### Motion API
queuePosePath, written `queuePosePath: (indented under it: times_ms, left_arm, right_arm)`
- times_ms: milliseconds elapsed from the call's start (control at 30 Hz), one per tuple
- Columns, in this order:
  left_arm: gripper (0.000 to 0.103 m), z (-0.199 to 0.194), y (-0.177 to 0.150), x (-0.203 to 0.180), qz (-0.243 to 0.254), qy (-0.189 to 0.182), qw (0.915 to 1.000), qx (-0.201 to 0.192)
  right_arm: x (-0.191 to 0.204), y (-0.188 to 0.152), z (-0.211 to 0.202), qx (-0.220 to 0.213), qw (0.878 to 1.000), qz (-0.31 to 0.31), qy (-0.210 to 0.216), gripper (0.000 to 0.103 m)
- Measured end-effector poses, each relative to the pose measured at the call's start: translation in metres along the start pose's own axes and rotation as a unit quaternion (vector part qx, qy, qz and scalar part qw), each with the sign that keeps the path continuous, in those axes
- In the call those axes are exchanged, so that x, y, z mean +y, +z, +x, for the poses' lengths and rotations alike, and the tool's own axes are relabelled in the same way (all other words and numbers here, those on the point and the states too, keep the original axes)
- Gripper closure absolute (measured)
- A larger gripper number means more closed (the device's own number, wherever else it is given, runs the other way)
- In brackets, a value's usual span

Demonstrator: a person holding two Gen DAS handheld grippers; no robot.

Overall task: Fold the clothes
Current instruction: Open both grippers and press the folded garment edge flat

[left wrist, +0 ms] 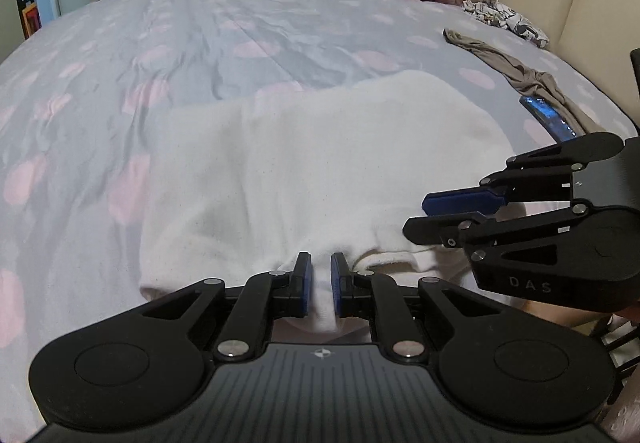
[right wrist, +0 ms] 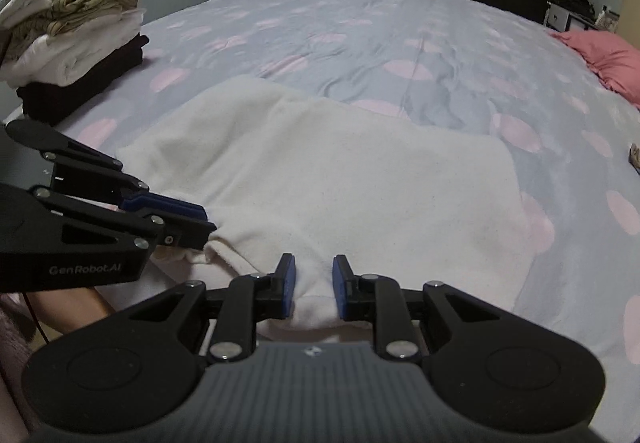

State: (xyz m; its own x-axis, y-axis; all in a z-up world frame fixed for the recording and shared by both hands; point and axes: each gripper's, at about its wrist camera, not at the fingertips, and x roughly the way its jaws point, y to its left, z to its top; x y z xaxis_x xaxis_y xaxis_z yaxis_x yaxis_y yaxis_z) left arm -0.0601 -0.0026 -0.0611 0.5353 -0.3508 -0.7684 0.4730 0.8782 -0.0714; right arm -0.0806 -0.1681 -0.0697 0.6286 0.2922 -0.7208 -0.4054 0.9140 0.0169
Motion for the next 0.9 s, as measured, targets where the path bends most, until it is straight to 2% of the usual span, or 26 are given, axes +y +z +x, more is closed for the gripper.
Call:
queuePosePath:
  times_ms: [67, 167, 233, 300, 367, 433, 533, 567, 633, 733, 900]
  left_arm:
    - [0.093, -0.002, 0.0, 0.0, 0.0, 0.0, 1.0, -0.005]
    - [0.093, -0.012, 0.001, 0.001, -0.001, 0.001, 0.9993, -0.036]
    - [0.09, -0.02, 0.002, 0.002, -0.004, 0.005, 0.9981, -0.061]
    - [0.079, -0.03, 0.007, 0.011, -0.024, 0.027, 0.9943, -0.1]
    - [0.074, -0.038, 0.012, 0.026, -0.055, 0.056, 0.9887, -0.127]
    - [0.07, -0.04, 0.017, 0.043, -0.091, 0.077, 0.9838, -0.134]
    - [0.057, -0.04, 0.019, 0.074, -0.167, 0.082, 0.9735, -0.133]
    - [0.053, -0.038, 0.019, 0.084, -0.191, 0.071, 0.9712, -0.123]
    - [0.053, -0.031, 0.015, 0.103, -0.23, 0.045, 0.9661, -0.108]
    - [0.051, -0.019, 0.007, 0.121, -0.27, 0.027, 0.9588, -0.085]
    - [0.046, 0.0, -0.009, 0.138, -0.312, -0.014, 0.9482, -0.055]
  right_arm:
    - [0.0, 0.0, -0.002, -0.002, 1.0, 0.002, 0.002, 0.08]
    - [-0.004, 0.004, -0.011, -0.017, 1.0, 0.009, 0.006, 0.078]
    - [-0.011, 0.009, -0.021, -0.042, 0.999, 0.021, 0.005, 0.069]
    - [-0.022, 0.015, -0.03, -0.068, 0.997, 0.033, -0.016, 0.068]
    - [-0.033, 0.022, -0.037, -0.09, 0.994, 0.048, -0.037, 0.067]
    - [-0.05, 0.027, -0.039, -0.095, 0.991, 0.079, -0.058, 0.055]
    - [-0.079, 0.029, -0.038, -0.086, 0.986, 0.128, -0.069, 0.051]
    - [-0.087, 0.029, -0.036, -0.08, 0.984, 0.142, -0.068, 0.05]
    - [-0.104, 0.029, -0.033, -0.07, 0.981, 0.172, -0.064, 0.048]
    - [-0.13, 0.024, -0.024, -0.053, 0.971, 0.232, -0.034, 0.038]
    - [-0.149, 0.013, -0.004, -0.014, 0.956, 0.291, 0.026, 0.038]
